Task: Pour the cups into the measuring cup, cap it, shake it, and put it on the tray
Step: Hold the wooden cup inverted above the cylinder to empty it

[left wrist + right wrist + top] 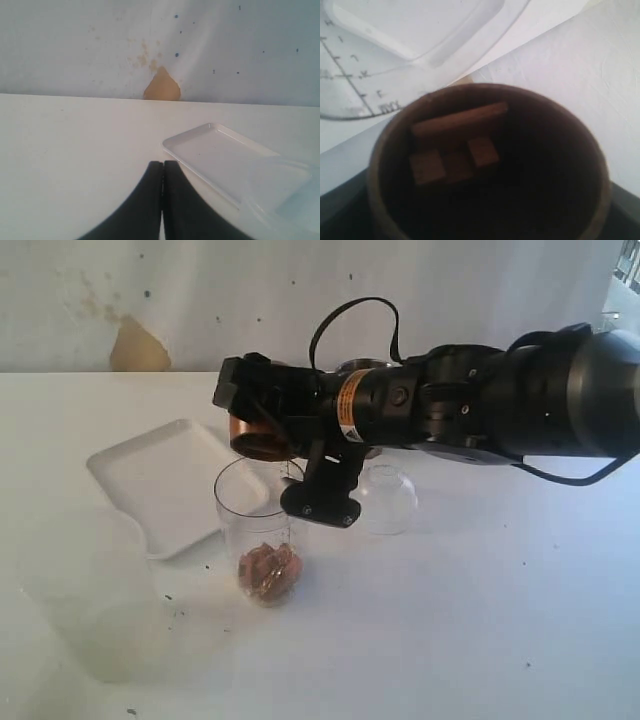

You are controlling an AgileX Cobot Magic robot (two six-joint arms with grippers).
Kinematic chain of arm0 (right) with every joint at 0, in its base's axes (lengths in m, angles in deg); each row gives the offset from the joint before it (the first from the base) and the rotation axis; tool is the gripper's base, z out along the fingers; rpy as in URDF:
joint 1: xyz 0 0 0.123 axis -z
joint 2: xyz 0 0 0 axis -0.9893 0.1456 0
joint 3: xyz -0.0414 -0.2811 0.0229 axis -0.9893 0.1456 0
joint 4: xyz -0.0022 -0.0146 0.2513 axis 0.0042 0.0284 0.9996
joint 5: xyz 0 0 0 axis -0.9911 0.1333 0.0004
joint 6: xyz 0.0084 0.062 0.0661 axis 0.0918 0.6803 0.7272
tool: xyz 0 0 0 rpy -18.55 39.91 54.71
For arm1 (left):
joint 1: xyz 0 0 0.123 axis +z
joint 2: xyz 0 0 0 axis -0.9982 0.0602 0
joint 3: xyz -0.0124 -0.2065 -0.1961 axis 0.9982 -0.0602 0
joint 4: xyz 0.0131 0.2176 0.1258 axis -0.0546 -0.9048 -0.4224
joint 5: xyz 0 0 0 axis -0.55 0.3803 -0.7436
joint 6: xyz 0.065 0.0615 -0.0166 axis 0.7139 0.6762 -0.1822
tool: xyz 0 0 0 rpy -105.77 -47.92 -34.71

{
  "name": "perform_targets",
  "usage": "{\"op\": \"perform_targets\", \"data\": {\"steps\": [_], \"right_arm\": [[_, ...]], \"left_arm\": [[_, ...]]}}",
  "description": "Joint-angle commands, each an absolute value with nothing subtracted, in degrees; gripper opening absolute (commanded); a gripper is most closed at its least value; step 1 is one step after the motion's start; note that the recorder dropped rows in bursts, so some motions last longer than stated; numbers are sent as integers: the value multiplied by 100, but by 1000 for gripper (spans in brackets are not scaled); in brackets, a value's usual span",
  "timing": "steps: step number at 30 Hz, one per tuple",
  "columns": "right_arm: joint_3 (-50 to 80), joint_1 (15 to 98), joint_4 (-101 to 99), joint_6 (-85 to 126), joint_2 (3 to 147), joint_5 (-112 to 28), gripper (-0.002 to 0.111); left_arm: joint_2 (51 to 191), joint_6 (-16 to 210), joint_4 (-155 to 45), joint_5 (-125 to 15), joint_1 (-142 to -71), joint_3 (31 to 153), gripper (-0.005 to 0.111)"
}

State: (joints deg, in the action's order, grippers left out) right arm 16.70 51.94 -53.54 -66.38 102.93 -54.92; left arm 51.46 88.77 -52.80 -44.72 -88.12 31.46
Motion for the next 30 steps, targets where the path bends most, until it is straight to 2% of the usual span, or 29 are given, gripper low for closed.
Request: {"op": "perform_targets", "data": {"steps": [1,10,16,22,27,30], "right_arm": [[1617,5183,-5313,-7074,10182,-5895,0],[1740,5144,-5452,-7324,10154,-5148,0],[1740,5144,-5138,-7160,10128,-5948,0],[1764,5144,-5306,-7208,10206,-5448,0],[1750,5144,-4378,-7156,10090,-6269,0],[1750,5108,-4673,-7594,10091,-5898,0]], "left_arm": [[5126,8862,-5252,-4512,-8792,3127,1],[5126,8862,-5252,-4512,-8792,3127,1],[5126,8862,-5252,-4512,-8792,3127,1],[5126,8862,-5252,-4512,-8792,3127,1],[5126,8862,-5252,-4512,-8792,3127,1],[5126,8862,-5252,-4512,-8792,3127,1]]}}
